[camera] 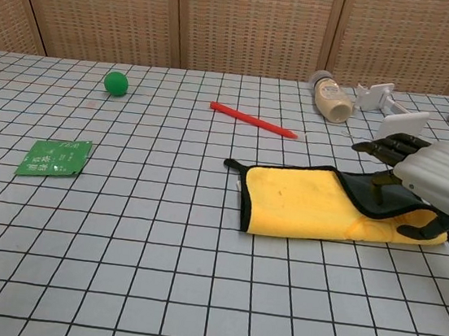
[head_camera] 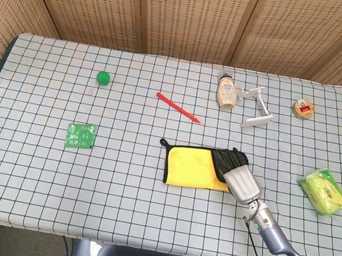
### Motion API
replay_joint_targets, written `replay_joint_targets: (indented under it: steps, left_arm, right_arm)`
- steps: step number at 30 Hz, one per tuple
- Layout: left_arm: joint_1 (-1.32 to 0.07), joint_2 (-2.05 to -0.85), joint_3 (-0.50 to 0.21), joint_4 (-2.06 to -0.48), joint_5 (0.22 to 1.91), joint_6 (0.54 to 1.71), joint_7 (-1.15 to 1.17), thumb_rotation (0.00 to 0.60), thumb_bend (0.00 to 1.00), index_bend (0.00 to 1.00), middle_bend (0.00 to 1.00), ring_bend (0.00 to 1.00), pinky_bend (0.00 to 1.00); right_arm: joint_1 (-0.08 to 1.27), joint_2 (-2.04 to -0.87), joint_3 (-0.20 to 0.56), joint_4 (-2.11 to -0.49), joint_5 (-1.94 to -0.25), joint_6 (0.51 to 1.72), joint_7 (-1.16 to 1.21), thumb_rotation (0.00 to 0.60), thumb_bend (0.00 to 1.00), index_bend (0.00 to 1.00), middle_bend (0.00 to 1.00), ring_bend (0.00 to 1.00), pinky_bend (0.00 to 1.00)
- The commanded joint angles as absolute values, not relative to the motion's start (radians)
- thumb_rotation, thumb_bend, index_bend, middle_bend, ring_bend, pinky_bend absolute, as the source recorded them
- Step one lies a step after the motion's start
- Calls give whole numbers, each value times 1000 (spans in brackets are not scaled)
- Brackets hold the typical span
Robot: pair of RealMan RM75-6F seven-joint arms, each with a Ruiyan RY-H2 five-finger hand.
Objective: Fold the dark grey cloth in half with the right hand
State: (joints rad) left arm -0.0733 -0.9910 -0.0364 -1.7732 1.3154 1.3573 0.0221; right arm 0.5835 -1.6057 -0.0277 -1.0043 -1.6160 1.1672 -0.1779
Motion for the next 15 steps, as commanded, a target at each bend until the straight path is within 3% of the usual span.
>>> replay_joint_targets:
  steps: [1,10,15]
  left_arm:
    - [-74,-991,-36,-1773,1316,1357,21,600,0,0,0,0,0]
    - [-75,-994,-36,-1773,1314,1356,29,600,0,0,0,0,0]
    - [-75,-995,-36,-1773,1313,1357,30,600,0,0,0,0,0]
  right_arm:
    - [586,-1625,-26,-966,-1626,1175,-179,600,490,523,67,0,7]
    - [586,-1657,-4,-911,-1609,1175,-107,600,647,619,105,0,42]
    - [590,-1662,38,-922,-1546,1131,-37,600,674,636,111,0,51]
